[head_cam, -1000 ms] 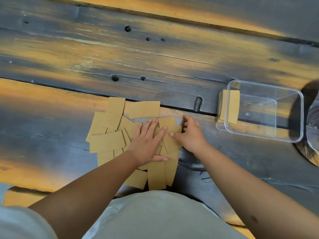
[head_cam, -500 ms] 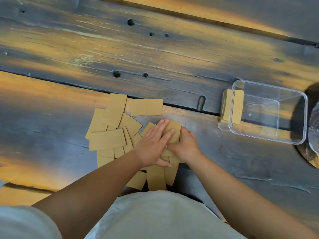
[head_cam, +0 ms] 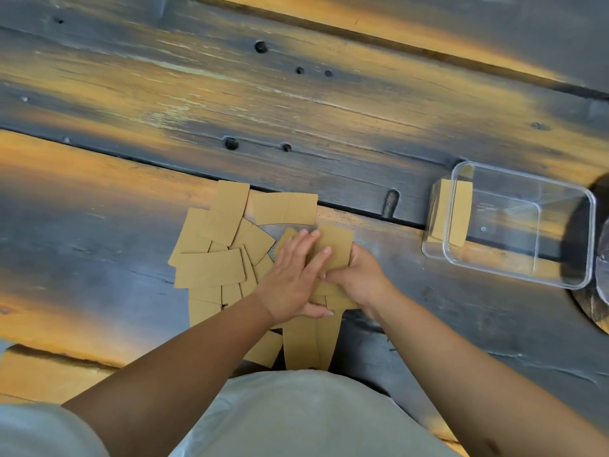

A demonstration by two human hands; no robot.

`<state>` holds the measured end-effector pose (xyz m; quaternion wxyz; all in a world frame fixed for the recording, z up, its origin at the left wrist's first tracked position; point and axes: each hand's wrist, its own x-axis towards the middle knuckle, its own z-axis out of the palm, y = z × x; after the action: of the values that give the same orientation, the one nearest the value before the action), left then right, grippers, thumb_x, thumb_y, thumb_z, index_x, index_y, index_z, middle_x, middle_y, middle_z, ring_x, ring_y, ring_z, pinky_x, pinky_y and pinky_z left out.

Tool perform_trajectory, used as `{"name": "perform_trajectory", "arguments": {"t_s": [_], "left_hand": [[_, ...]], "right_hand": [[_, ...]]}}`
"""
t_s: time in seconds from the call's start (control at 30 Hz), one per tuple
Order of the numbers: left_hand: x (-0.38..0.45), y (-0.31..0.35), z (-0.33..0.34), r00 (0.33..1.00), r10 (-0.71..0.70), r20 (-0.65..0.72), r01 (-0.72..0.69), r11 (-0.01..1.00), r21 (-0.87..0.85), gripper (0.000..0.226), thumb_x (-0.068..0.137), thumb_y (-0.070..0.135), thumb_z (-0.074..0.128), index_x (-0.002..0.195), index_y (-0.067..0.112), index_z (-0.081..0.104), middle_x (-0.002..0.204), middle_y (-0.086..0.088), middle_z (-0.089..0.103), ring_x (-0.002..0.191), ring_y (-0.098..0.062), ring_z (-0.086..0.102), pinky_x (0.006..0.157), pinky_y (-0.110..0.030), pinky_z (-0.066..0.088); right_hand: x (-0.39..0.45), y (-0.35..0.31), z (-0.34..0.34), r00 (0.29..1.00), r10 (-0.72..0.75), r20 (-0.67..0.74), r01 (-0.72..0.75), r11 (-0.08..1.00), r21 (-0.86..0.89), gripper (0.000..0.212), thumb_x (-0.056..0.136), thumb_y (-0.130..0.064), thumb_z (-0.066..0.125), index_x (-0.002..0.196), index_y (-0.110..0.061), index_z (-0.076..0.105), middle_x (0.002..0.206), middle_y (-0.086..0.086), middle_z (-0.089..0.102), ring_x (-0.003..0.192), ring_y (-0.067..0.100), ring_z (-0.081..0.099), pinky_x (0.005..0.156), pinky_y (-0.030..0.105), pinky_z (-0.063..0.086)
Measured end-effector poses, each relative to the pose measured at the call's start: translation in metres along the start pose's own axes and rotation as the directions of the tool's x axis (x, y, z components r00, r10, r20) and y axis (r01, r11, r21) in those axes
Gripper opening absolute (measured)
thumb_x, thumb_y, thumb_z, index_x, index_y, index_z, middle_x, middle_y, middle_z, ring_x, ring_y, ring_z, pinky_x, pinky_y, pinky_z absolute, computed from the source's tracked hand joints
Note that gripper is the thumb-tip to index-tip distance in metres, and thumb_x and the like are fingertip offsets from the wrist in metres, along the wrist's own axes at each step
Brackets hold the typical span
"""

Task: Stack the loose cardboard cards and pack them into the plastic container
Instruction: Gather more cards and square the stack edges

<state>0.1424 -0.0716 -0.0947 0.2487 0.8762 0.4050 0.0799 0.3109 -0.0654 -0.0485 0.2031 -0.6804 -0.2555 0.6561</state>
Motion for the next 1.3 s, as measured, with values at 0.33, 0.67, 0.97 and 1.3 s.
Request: {"name": "perform_trajectory", "arguments": {"t_s": [0.33, 0.67, 0.97, 1.3], "left_hand": [[-0.018, -0.002, -0.012, 0.952, -0.254, 0.172, 0.259, 0.966, -0.006, 0.102, 0.078, 0.07, 0.055, 0.152, 0.014, 0.01, 0.159, -0.012, 0.007, 0.147, -0.029, 0.001, 0.116, -0.052, 0.017], [0.076, 0.004, -0.066, 0.986, -0.138, -0.095, 0.099, 0.936, -0.338, 0.093, 0.075, 0.047, 0.074, 0.149, 0.031, 0.021, 0.156, -0.002, 0.01, 0.144, -0.022, 0.018, 0.114, -0.037, 0.026], [0.067, 0.008, -0.022, 0.979, -0.108, 0.173, 0.174, 0.884, -0.434, 0.065, 0.081, 0.022, 0.075, 0.138, 0.02, 0.043, 0.142, 0.001, 0.038, 0.13, -0.012, 0.038, 0.1, 0.0, 0.015], [0.059, 0.03, -0.021, 0.946, -0.251, 0.206, 0.324, 0.699, -0.638, 0.105, 0.059, 0.06, 0.078, 0.145, 0.042, 0.02, 0.153, 0.018, 0.013, 0.139, -0.002, 0.02, 0.11, -0.024, 0.024]], "right_hand": [[-0.004, -0.036, -0.044, 0.907, -0.266, -0.325, 0.248, 0.964, -0.097, 0.044, 0.074, -0.007, 0.078, 0.104, -0.031, 0.057, 0.093, -0.019, 0.066, 0.083, -0.008, 0.062, 0.069, 0.016, 0.05], [-0.025, -0.012, -0.052, 0.819, -0.507, -0.268, 0.328, 0.798, -0.506, 0.042, 0.076, -0.023, 0.077, 0.103, -0.043, 0.053, 0.08, -0.022, 0.064, 0.077, -0.001, 0.061, 0.067, 0.018, 0.048], [-0.023, 0.024, -0.067, 0.834, -0.52, -0.181, 0.305, 0.711, -0.634, 0.035, 0.074, -0.016, 0.079, 0.108, -0.019, 0.067, 0.097, -0.008, 0.06, 0.09, 0.014, 0.057, 0.076, 0.025, 0.042], [-0.014, 0.029, -0.052, 0.875, -0.405, -0.265, 0.212, 0.813, -0.542, 0.071, 0.071, -0.034, 0.078, 0.126, -0.039, 0.034, 0.113, -0.012, 0.06, 0.095, 0.013, 0.059, 0.078, 0.035, 0.051]]}}
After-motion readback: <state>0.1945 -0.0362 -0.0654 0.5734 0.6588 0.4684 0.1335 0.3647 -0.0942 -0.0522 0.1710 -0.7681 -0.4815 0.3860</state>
